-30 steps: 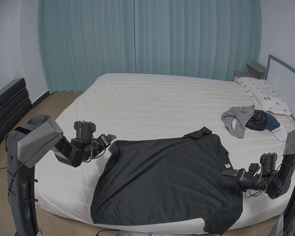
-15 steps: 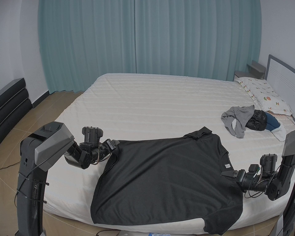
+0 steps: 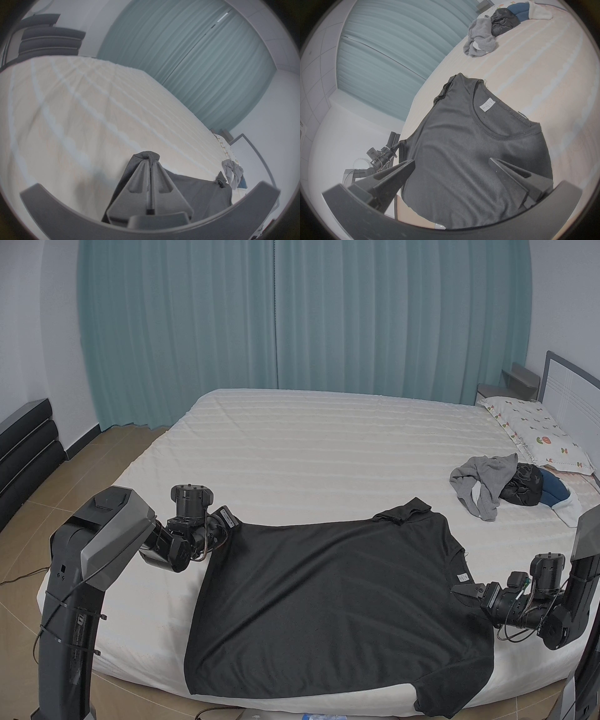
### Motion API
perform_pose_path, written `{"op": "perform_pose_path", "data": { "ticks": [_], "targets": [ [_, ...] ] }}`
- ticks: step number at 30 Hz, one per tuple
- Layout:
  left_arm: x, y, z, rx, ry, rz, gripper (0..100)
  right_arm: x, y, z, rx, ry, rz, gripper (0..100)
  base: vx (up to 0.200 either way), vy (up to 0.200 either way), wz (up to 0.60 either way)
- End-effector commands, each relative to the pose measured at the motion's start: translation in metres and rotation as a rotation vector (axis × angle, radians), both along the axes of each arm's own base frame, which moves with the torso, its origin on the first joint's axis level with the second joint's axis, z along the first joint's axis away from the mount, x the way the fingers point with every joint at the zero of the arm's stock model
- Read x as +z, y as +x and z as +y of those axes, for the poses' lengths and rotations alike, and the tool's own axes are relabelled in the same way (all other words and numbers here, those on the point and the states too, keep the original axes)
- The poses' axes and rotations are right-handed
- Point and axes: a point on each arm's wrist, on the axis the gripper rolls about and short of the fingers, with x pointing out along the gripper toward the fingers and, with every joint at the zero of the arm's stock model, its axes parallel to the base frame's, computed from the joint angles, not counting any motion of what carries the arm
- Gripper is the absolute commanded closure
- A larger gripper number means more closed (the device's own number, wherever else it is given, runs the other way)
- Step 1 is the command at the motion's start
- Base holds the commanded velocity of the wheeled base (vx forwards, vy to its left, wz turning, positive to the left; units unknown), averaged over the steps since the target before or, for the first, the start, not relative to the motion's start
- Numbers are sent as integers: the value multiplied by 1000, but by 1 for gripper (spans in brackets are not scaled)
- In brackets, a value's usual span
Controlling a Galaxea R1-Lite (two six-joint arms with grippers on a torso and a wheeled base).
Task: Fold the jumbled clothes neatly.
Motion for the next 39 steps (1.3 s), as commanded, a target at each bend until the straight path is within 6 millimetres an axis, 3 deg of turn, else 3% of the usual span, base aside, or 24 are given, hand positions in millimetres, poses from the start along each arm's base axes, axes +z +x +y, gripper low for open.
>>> {"op": "perform_pose_path", "data": {
  "ticks": [1, 4, 8, 10, 11, 12, 19, 20, 21, 22, 24, 30, 39],
  "targets": [
    [11, 10, 8, -1, 54, -56, 100, 2, 8, 0, -24, -21, -39, 0, 0, 0, 0],
    [19, 17, 13, 31, 75, -91, 100, 0, 16, 2, -31, -41, -49, 0, 0, 0, 0],
    [28, 25, 22, 80, 112, -127, 100, 1, 43, 8, -29, -56, -123, 0, 0, 0, 0],
    [31, 27, 27, 96, 119, -137, 100, 6, 65, 11, -45, -72, -179, 0, 0, 0, 0],
    [31, 27, 27, 96, 119, -137, 100, 6, 65, 11, -45, -72, -179, 0, 0, 0, 0],
    [32, 28, 30, 103, 119, -142, 100, 13, 87, 14, -42, -74, -207, 0, 0, 0, 0],
    [40, 30, 39, 106, 135, -164, 100, 19, 142, 14, -51, -187, -193, 0, 0, 0, 0],
    [40, 30, 39, 106, 135, -164, 100, 19, 142, 14, -51, -187, -193, 0, 0, 0, 0],
    [40, 31, 39, 106, 134, -167, 100, 18, 160, 14, -54, -206, -200, 0, 0, 0, 0],
    [39, 32, 39, 106, 134, -167, 100, 17, 164, 14, -55, -209, -198, 0, 0, 0, 0],
    [38, 31, 36, 108, 137, -164, 100, 11, 193, 10, -69, -221, -179, 0, 0, 0, 0],
    [36, 31, 36, 109, 139, -158, 100, -19, 236, 13, -104, -285, -117, 0, 0, 0, 0],
    [27, 30, 36, 125, 149, -135, 100, -47, 269, 18, -106, -280, -124, 0, 0, 0, 0]
  ]
}}
